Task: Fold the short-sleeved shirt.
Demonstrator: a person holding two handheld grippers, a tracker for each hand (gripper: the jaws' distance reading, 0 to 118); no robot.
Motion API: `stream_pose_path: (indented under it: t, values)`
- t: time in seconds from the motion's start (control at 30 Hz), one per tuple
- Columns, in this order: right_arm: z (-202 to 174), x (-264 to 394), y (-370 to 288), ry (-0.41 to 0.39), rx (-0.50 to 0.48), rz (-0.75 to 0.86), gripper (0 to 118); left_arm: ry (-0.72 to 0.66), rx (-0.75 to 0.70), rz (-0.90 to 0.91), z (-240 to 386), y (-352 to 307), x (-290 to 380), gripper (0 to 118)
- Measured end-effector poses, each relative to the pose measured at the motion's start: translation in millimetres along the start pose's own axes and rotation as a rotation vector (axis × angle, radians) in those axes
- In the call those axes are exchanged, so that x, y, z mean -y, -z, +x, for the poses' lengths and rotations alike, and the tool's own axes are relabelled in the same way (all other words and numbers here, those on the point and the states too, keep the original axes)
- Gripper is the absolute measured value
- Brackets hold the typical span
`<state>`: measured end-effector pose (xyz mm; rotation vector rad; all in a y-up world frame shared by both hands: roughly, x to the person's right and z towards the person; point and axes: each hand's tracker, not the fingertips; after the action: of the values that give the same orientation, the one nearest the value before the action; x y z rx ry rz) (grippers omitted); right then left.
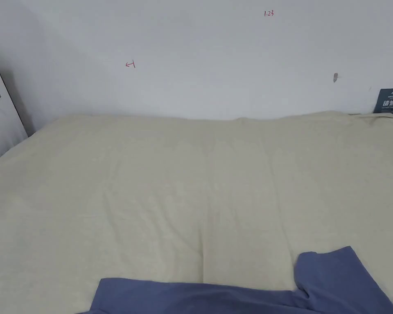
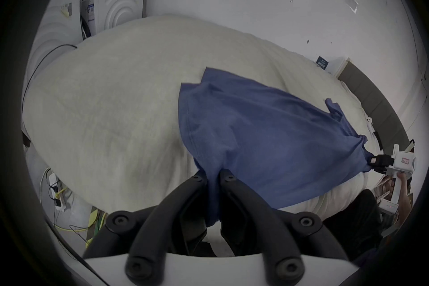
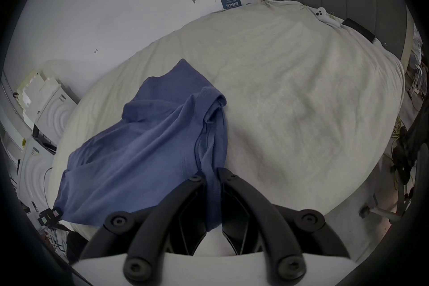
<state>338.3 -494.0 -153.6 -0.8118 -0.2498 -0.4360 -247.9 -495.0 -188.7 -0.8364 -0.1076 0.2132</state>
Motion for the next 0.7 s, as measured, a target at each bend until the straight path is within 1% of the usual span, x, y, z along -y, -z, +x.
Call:
stream_pose_path:
  t: [0.03,0.07,0.1,0.13,0.17,0.2,0.23,0.27,0.3,0.37,0.4,0.43,0.47,0.53,0.63,0.67,0.7]
  values:
    - [-1,1,1,-0.009,-0.005,0.002,8,-0.01,0.001,-0.004,0,2,0,14]
    - [1,2,5,-0.024,0.002,0.0,17,-0.033,0.0,-0.02,-1,4,-2,25]
    - [0,1,1,-0.029,0.013,0.02,38,-0.037,-0.001,-0.022,-3,1,-4,45]
    - [-1,-1,-7,-0.053,0.05,0.053,54,-0.043,-0.017,-0.001,-5,-6,-6,63]
    - [-4,-3,-20,-0.109,0.093,0.115,65,-0.043,-0.036,0.085,-8,-17,-10,75]
    - [-5,-6,-35,-0.153,0.102,0.206,68,-0.022,-0.027,0.126,-8,-30,-17,81]
    - [-9,-11,-53,-0.203,0.109,0.273,70,0.019,-0.03,0.157,-5,-44,-28,84]
    - [-14,-17,-71,-0.236,0.097,0.331,72,0.057,-0.047,0.21,2,-58,-37,87]
    - [-20,-23,-86,-0.258,0.078,0.37,77,0.086,-0.066,0.267,8,-72,-46,95]
    - [-32,-35,-114,-0.303,0.032,0.426,80,0.126,-0.047,0.348,25,-99,-65,95]
    - [-38,-38,-124,-0.311,0.024,0.452,81,0.132,-0.029,0.38,33,-109,-72,95]
    - [-45,-40,-133,-0.305,0.011,0.478,81,0.134,-0.005,0.423,40,-118,-78,95]
    - [-51,-43,-141,-0.304,-0.035,0.491,81,0.136,0.023,0.458,49,-127,-82,95]
    - [-65,-48,-150,-0.3,-0.074,0.463,81,0.149,0.075,0.503,66,-140,-88,95]
    - [-81,-48,-156,-0.299,-0.132,0.461,80,0.161,0.099,0.581,87,-149,-91,94]
    - [-87,-47,-157,-0.298,-0.137,0.459,80,0.173,0.108,0.574,93,-151,-91,93]
    - [-91,-43,-157,-0.3,-0.168,0.472,80,0.174,0.111,0.58,98,-152,-91,93]
